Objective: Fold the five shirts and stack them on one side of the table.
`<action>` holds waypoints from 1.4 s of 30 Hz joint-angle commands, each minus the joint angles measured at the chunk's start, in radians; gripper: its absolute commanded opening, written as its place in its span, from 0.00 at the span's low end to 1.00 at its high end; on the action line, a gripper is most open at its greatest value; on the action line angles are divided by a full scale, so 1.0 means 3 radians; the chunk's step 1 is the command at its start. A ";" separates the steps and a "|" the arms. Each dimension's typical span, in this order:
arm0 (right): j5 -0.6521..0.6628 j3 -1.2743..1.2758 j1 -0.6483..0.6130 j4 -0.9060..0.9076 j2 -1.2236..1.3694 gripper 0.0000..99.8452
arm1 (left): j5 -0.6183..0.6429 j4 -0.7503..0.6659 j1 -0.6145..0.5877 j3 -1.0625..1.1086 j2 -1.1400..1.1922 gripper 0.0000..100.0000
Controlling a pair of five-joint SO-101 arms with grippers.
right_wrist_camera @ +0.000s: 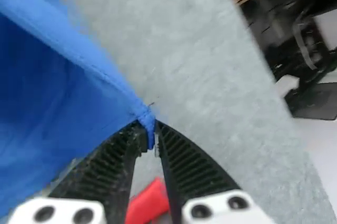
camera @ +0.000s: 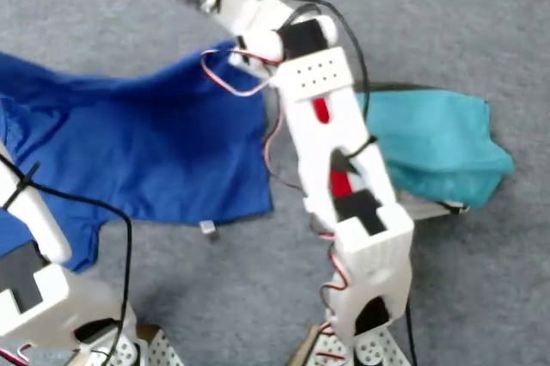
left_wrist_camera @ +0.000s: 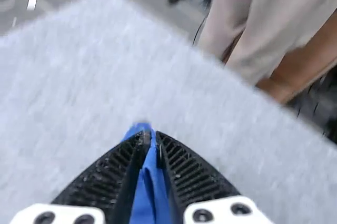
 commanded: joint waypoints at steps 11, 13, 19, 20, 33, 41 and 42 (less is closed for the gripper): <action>0.0174 0.1389 -0.0330 0.0220 -0.0913 0.00 | -0.0486 0.0634 -0.0460 0.1632 -0.1394 0.02; 0.0174 0.1762 -0.0309 0.0046 -0.1087 0.00 | -0.0501 0.0639 -0.0465 0.2087 -0.1793 0.02; 0.0174 0.2688 -0.0335 -0.0271 -0.1593 0.00 | -0.0578 0.0665 -0.0690 0.2910 -0.2918 0.02; 0.0174 0.2800 -0.0355 -0.0302 -0.1665 0.00 | -0.0598 0.0726 -0.0762 0.2966 -0.3025 0.02; 0.0169 0.3445 -0.0678 -0.0517 -0.1915 0.00 | -0.0926 0.1054 -0.1586 0.3304 -0.2923 0.02; 0.0169 0.3675 -0.0667 -0.0604 -0.1915 0.00 | -0.0946 0.0941 -0.1575 0.3826 -0.2908 0.02; 0.0169 0.3690 -0.0667 -0.0604 -0.1915 0.00 | -0.0915 0.0844 -0.1575 0.3938 -0.2908 0.02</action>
